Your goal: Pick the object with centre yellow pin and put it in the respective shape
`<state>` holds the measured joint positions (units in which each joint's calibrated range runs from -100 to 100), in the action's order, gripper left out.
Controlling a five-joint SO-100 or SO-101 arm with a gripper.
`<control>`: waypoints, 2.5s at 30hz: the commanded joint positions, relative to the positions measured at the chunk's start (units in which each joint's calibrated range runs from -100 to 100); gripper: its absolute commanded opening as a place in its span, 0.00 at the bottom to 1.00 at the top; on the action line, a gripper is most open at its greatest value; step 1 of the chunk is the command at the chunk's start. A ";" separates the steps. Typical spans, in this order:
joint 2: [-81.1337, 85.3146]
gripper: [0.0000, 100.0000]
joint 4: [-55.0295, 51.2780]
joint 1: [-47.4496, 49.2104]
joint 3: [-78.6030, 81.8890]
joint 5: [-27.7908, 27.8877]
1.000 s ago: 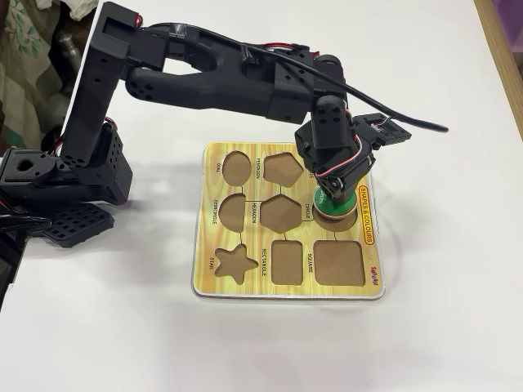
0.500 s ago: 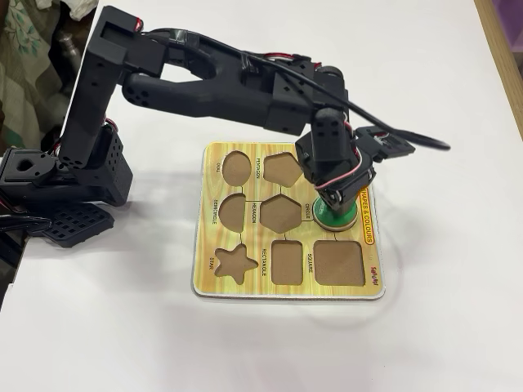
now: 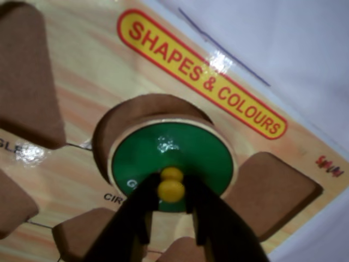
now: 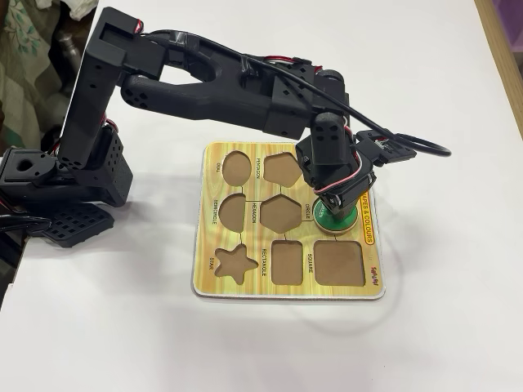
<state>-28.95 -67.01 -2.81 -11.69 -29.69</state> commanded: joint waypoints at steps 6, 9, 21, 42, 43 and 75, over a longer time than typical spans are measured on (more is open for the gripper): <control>0.92 0.03 0.46 1.63 -2.43 -0.22; 0.83 0.04 0.80 3.00 -2.52 -0.22; 1.00 0.04 0.89 3.10 -2.34 -0.22; 1.00 0.04 0.98 2.03 -2.61 -0.22; 1.00 0.04 0.98 1.93 -2.61 -0.22; 1.17 0.04 0.98 0.27 -2.34 -0.22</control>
<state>-28.95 -66.67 -2.06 -11.69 -29.75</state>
